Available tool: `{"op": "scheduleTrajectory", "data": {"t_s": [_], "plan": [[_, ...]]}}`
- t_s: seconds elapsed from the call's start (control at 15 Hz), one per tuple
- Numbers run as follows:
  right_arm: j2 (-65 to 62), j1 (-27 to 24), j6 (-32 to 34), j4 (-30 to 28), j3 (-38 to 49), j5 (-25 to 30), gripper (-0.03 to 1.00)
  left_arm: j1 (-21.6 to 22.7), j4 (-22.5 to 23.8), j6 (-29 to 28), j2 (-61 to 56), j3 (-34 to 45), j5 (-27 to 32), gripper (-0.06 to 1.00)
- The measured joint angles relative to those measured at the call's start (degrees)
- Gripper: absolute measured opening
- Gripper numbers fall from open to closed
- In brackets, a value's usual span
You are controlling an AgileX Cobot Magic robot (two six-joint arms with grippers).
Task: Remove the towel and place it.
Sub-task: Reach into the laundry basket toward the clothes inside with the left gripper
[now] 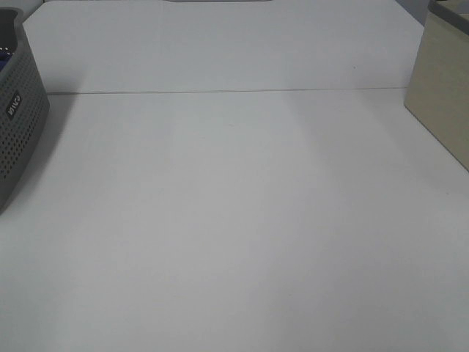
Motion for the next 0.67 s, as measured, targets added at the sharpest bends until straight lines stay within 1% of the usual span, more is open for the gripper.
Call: {"op": "scheduleTrajectory", "data": {"t_s": [0.67], "plan": [[0.0,0.0,0.0,0.0,0.0,0.0,0.75,0.0,0.0,0.5,0.0,0.0,0.0,0.99]]}}
